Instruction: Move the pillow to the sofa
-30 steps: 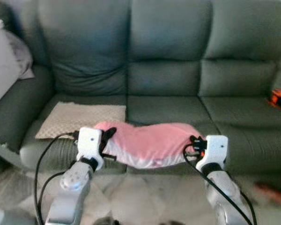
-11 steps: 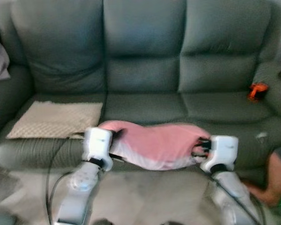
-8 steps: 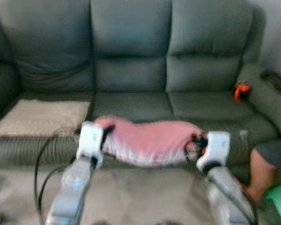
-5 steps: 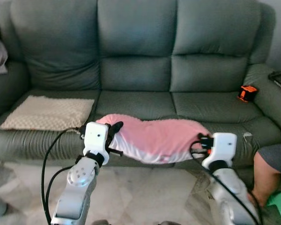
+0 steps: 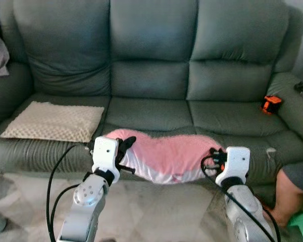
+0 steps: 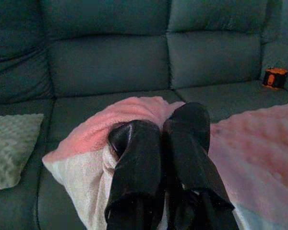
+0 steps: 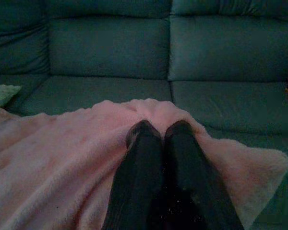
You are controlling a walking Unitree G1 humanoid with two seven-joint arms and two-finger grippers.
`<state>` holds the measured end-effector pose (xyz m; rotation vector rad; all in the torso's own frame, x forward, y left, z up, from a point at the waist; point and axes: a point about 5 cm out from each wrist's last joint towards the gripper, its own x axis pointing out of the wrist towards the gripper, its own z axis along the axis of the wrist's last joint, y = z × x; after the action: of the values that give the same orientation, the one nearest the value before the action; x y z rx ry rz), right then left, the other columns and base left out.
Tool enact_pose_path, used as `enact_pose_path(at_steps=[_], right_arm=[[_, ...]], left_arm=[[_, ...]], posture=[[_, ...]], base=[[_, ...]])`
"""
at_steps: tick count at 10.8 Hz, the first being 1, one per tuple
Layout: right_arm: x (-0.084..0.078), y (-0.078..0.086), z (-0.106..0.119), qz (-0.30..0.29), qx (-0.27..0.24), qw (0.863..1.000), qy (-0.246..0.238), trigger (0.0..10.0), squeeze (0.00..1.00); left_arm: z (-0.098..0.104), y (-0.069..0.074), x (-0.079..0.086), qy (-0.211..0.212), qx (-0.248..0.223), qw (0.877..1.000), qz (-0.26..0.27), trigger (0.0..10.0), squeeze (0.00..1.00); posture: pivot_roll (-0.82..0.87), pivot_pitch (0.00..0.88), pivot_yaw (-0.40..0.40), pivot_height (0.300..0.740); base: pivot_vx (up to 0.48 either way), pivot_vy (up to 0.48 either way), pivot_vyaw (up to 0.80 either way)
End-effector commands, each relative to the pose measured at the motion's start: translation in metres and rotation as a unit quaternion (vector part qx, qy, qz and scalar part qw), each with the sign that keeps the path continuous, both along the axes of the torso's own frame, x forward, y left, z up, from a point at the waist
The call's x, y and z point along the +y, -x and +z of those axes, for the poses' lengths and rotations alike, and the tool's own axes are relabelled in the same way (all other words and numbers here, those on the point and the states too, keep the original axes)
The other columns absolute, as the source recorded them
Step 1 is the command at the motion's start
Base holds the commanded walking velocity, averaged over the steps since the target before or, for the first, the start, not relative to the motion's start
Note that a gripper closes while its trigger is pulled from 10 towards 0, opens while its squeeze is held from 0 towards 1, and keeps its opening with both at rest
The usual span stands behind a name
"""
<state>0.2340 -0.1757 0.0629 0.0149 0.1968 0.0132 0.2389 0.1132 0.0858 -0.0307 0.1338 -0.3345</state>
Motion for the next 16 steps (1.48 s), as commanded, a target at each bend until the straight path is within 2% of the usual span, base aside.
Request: enact_pose_path(at_steps=[1, 11, 15, 16], right_arm=[[0.001, -0.005, 0.007, 0.004, -0.016, 1.0, 0.002, 10.0, 0.0], [0.0, -0.005, 0.007, -0.005, -0.016, 1.0, 0.004, 10.0, 0.0], [0.0, -0.004, 0.007, -0.004, -0.015, 1.0, 0.001, 10.0, 0.0], [0.001, -0.005, 0.009, -0.003, -0.019, 1.0, -0.007, 10.0, 0.0]], left_arm=[[0.008, -0.001, -0.004, 0.007, -0.016, 1.0, -0.012, 10.0, 0.0], [0.009, -0.002, -0.005, 0.01, -0.014, 1.0, -0.019, 10.0, 0.0], [0.008, -0.006, 0.001, -0.006, -0.018, 1.0, 0.004, 10.0, 0.0], [0.009, -0.012, 0.01, -0.018, -0.025, 0.999, 0.032, 10.0, 0.0]], posture=[[-0.01, 0.0, -0.028, 0.74], [-0.02, 0.0, -0.02, 0.74], [-0.02, 0.0, -0.018, 0.74], [-0.02, 0.0, -0.018, 0.74]], base=[[0.315, 0.0, 0.0], [0.351, 0.0, 0.0], [0.0, 0.0, 0.0], [0.0, 0.0, 0.0]])
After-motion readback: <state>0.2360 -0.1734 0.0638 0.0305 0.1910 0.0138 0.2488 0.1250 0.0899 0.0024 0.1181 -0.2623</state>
